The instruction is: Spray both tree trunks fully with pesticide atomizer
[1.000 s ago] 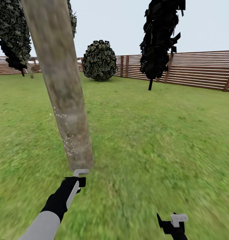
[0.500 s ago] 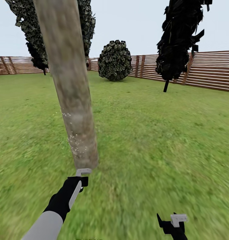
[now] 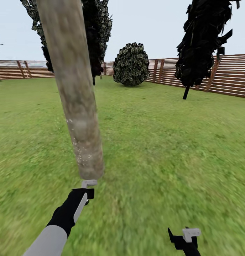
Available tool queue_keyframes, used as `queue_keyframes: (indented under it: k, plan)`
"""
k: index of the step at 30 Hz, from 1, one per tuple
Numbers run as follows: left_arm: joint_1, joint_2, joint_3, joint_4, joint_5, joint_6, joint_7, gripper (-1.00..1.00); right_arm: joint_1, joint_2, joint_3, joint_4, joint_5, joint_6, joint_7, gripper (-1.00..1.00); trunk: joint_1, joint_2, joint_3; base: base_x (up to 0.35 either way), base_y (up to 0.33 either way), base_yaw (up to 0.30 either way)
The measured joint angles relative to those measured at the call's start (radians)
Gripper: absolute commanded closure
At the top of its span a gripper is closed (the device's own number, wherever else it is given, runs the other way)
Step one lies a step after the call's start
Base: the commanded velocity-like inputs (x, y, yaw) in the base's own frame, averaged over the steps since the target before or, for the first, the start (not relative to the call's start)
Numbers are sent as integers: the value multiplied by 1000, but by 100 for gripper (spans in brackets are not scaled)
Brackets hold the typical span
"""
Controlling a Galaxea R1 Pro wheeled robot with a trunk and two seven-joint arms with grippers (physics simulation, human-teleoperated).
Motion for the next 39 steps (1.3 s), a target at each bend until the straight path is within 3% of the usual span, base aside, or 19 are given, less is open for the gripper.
queue_keyframes:
  k: [12,39]
  plan:
    - [0,0,0,1,0,-1,1,100,0,0,0,0,0,0,-1,-100,0,0,0,24,-275,50]
    - [0,0,3,1,-1,-3,2,100,0,0,0,2,0,0,0,-100,0,0,0,107,-275,273]
